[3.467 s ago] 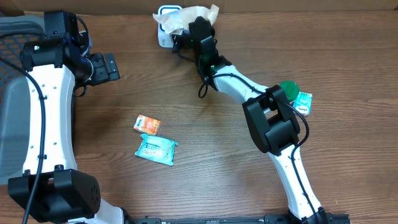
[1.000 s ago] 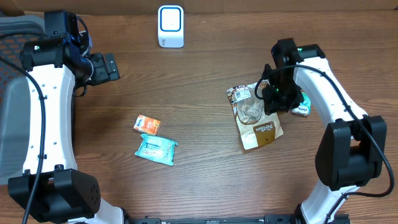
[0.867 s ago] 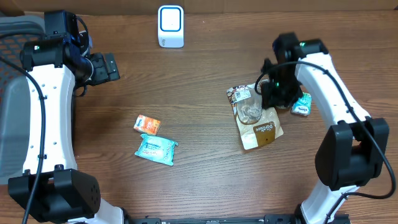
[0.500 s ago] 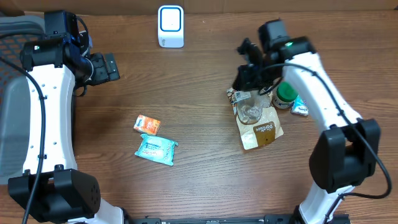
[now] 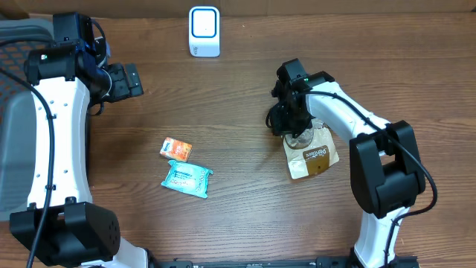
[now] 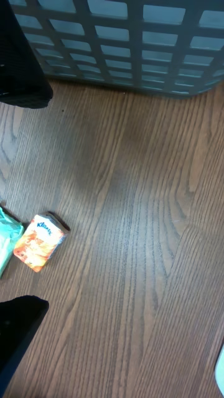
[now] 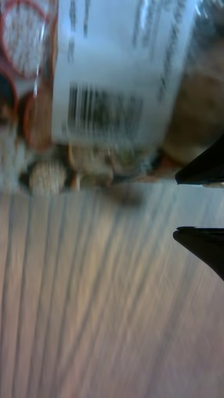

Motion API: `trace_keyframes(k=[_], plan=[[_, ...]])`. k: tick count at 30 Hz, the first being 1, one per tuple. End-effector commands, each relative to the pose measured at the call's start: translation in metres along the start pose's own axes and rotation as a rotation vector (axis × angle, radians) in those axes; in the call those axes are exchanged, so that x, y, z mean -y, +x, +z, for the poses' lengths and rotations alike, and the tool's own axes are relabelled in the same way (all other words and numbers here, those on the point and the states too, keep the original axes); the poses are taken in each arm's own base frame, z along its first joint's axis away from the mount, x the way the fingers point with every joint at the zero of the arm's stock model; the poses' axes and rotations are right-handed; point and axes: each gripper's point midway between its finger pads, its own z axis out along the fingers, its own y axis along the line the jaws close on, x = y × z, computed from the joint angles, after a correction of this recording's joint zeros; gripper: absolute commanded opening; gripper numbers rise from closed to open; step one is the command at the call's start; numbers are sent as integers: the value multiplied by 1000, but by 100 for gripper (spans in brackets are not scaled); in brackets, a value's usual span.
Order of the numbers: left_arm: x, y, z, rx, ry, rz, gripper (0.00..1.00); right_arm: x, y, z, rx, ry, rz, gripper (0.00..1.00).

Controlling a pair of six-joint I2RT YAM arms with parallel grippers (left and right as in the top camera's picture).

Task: Scan the item barcode
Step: 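Set the bag down on the table and open the right gripper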

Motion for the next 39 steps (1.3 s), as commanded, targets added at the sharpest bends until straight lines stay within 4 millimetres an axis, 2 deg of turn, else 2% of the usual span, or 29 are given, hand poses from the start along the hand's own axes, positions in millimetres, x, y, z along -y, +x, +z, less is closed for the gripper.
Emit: trace_keyframes(k=[1, 10, 15, 23, 24, 27, 30, 35, 39], plan=[[-1, -2, 1, 3, -9, -1, 100, 25, 0, 6, -8, 84, 46, 20], [-1, -2, 1, 3, -9, -1, 100, 75, 7, -3, -38, 174, 135, 20], [-1, -2, 1, 3, -9, -1, 99, 97, 8, -7, -37, 175, 195, 16], [0, -2, 1, 3, -9, -1, 100, 112, 9, -11, -37, 174, 238, 15], [-1, -2, 1, 3, -9, -1, 100, 110, 8, -11, -37, 159, 238, 16], [-1, -2, 1, 3, -9, -1, 99, 92, 2, -16, -28, 59, 193, 31], [-1, -2, 1, 3, -9, -1, 99, 73, -9, -37, 11, -26, 172, 38], [-1, -2, 1, 3, -9, -1, 100, 35, -21, -82, 84, -176, 136, 43], [0, -2, 1, 3, -9, -1, 99, -2, -20, -94, 74, -345, 172, 43]])
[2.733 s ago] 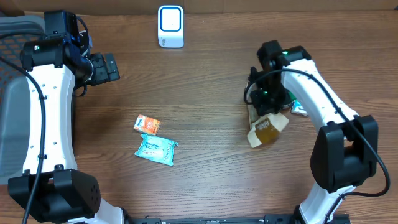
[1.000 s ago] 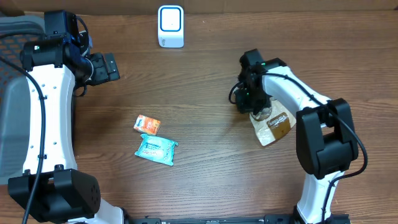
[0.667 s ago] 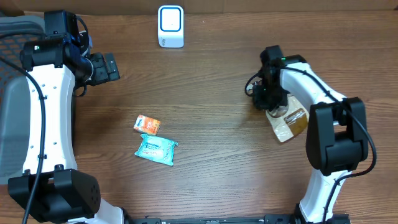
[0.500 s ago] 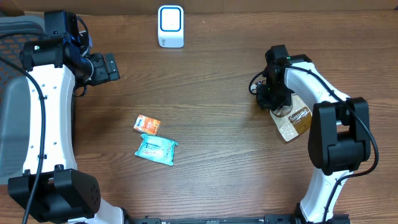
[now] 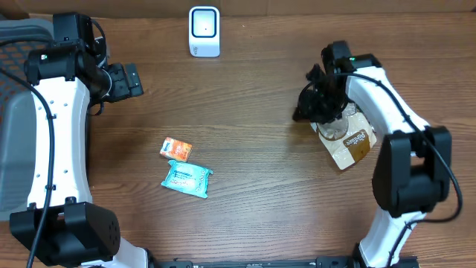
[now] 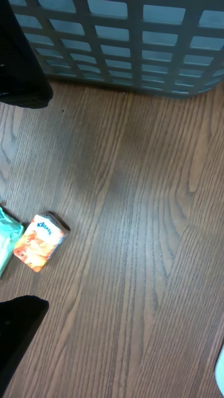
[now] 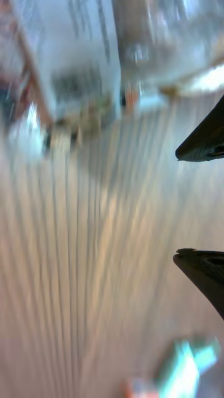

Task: Scan the item barcode
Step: 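Set the bag down on the table and open the right gripper, then move the right gripper left over the light-teal wipes pack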

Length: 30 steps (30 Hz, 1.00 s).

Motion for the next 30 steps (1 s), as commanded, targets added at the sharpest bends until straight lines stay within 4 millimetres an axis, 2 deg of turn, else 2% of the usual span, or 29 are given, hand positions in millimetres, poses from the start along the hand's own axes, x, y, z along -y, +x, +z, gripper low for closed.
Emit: trace_keyframes(k=[1, 3, 7, 14, 18, 25, 30], plan=[[-1, -2, 1, 2, -9, -1, 99, -52, 2, -17, 10, -198, 30, 44], [-1, -2, 1, 2, -9, -1, 99, -63, 9, -10, -15, -229, 47, 48], [-1, -2, 1, 2, -9, -1, 100, -87, 30, 17, -70, -234, 59, 55], [-1, -2, 1, 2, -9, -1, 99, -134, 70, 68, -120, -249, 30, 55], [-1, -2, 1, 2, -9, -1, 100, -159, 86, 91, -106, -256, 20, 55], [-1, -2, 1, 2, -9, -1, 99, -187, 106, 122, -57, -230, -32, 55], [-1, -2, 1, 2, -9, -1, 100, -203, 127, 143, -76, -222, -103, 55]])
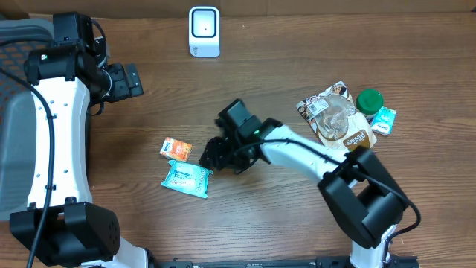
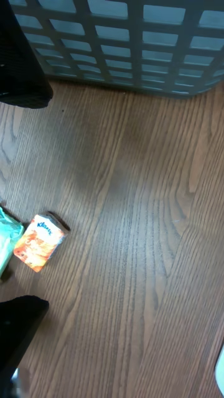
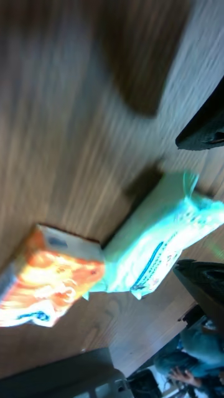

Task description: Scan the item barcode

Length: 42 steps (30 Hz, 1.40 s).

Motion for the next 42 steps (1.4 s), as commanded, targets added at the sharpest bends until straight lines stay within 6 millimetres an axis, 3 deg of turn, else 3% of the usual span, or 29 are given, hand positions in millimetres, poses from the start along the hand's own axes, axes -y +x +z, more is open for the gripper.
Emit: trace_keyframes(k=[1, 8, 14, 19, 26, 30, 34, 42], plan=[[-1, -2, 1, 2, -9, -1, 99, 5, 12, 21, -18, 42, 2, 55], [-1, -2, 1, 2, -9, -1, 100, 13, 28, 46, -66, 73, 21, 52], [-1, -2, 1, 3, -9, -1, 100, 23, 27, 51, -74, 87, 41, 23], [-1, -2, 1, 2, -9, -1, 99, 22, 25, 51, -69, 83, 39, 5], [-1, -2, 1, 2, -9, -1, 99, 10, 19, 43, -83, 21, 27, 4], [-1, -2, 1, 2, -9, -1, 100, -4, 10, 24, -60, -12, -34, 4], [-1, -2, 1, 3, -9, -1, 100, -8, -4, -10, 52, 65, -122, 4], [-1, -2, 1, 2, -9, -1, 99, 10, -26, -123, 376, 405, -228, 4]])
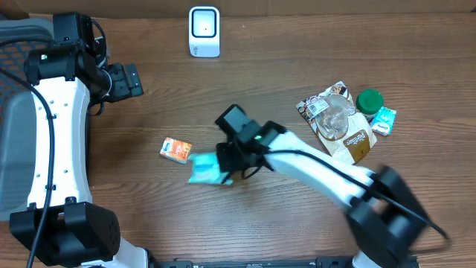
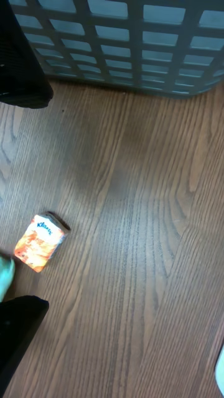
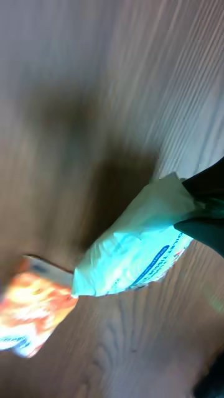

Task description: Scan the item barcode

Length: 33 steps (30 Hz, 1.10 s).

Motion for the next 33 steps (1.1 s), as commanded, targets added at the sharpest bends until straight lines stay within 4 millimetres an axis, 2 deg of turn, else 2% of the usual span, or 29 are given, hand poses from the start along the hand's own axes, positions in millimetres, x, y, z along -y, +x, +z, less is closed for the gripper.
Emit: trace_keyframes(k=[1, 5, 7, 10, 13, 18, 22, 26, 29, 33], plan=[[-1, -2, 1, 2, -9, -1, 99, 23, -41, -64, 270, 184, -69, 4], [-1, -2, 1, 2, -9, -1, 100, 59, -57, -112, 435, 412, -71, 4], [-1, -2, 1, 2, -9, -1, 99, 78, -64, -128, 492, 550, -89, 4], [-1, -2, 1, 3, -9, -1, 100, 104, -70, -145, 538, 765, -137, 4], [-1, -2, 1, 2, -9, -1, 100, 118, -76, -156, 570, 911, -165, 4], [-1, -2, 1, 2, -9, -1, 100, 125, -72, -136, 491, 977, -233, 4], [-1, -2, 1, 2, -9, -1, 100, 142, -71, -123, 439, 1136, -283, 4], [-1, -2, 1, 2, -9, -1, 99, 150, -72, -110, 411, 1249, -332, 4], [-1, -2, 1, 2, -9, -1, 100, 147, -68, -97, 388, 1251, -365, 4], [-1, -2, 1, 2, -9, -1, 100, 127, -59, -75, 344, 1150, -423, 4]])
